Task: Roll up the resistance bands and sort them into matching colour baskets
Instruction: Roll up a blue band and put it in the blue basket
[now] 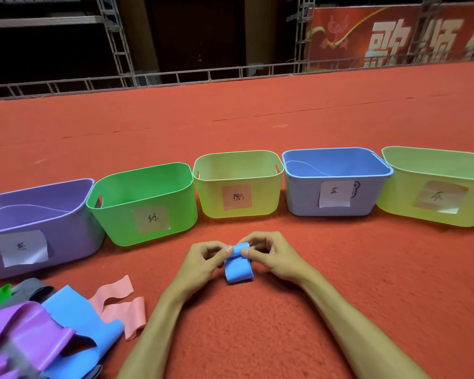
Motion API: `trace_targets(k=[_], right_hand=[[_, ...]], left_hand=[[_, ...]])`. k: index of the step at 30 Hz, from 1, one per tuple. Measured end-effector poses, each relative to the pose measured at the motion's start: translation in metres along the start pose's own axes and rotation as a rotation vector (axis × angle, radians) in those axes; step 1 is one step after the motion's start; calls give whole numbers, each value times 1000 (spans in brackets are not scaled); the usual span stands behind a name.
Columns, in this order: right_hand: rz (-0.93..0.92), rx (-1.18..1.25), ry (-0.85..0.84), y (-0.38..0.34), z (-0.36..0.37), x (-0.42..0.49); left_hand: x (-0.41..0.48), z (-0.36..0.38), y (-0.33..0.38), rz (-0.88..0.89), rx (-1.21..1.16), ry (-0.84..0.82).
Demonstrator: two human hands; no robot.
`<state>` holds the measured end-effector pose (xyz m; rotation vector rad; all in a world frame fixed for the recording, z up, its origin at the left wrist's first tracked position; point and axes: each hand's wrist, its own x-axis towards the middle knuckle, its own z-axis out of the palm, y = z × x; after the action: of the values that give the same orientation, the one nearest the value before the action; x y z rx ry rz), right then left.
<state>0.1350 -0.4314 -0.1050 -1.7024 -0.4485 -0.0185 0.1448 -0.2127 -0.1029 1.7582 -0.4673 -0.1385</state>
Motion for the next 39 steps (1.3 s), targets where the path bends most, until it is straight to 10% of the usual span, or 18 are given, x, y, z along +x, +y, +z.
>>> trace_targets(k=[39], right_hand=[[101,-7,44,2,5,1]], left_hand=[[0,-4,-2,27,0,-17]])
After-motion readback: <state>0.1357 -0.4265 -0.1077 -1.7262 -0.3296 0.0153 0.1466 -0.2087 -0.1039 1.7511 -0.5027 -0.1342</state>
